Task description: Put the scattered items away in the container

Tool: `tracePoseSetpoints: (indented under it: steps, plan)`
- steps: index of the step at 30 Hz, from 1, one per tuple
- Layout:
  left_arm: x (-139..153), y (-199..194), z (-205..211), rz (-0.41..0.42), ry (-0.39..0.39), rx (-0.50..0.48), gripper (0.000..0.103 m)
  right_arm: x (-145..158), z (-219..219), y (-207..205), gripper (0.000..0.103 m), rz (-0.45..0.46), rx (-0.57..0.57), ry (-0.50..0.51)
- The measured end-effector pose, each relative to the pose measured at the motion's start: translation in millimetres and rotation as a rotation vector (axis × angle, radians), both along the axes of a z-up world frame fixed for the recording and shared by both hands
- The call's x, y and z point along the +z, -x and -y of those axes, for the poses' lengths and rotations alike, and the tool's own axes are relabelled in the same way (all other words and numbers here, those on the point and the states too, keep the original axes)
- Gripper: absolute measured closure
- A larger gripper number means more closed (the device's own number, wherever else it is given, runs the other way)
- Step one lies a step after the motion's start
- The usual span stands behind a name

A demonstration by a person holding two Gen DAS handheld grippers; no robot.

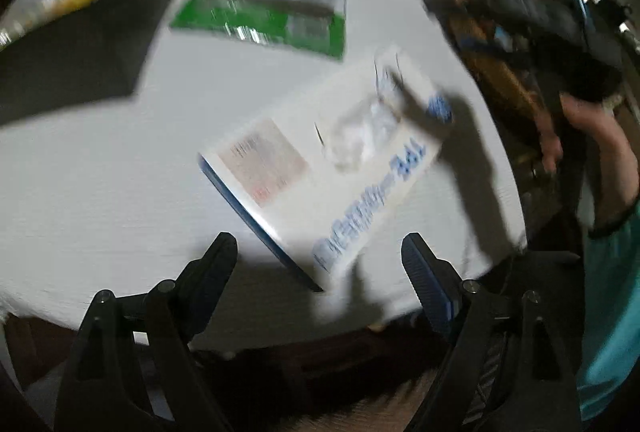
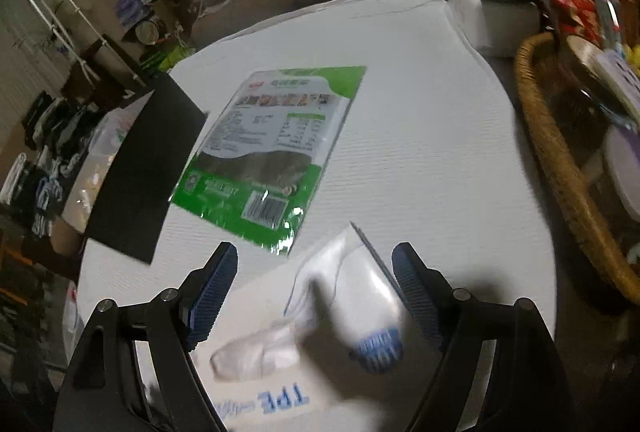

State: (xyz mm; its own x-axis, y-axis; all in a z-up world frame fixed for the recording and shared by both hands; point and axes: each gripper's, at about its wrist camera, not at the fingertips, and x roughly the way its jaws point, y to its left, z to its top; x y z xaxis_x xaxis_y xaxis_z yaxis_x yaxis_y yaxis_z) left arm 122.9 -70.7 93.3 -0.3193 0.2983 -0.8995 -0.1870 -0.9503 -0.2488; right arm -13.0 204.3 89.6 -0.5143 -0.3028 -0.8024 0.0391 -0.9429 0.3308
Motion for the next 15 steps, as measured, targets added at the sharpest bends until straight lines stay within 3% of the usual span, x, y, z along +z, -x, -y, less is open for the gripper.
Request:
tracePoseSetpoints:
  steps: [3, 8, 11, 15]
  plan:
    - [8, 25, 10, -0.076, 0.049, 0.025, 0.013, -4, -12, -31, 0.018, 0.042, -0.034, 0.025]
    - [-25, 67, 10, -0.022, 0.034, 0.004, 0.013, -40, -35, -67, 0.018, 0.166, -0.099, 0.143]
    - [-44, 74, -3, -0.007, 0.002, -0.088, 0.014, -61, -46, -68, 0.018, 0.236, -0.133, 0.288]
    - [-64, 78, -11, 0.032, 0.046, -0.113, 0.014, -75, -46, -54, 0.018, 0.267, -0.133, 0.415]
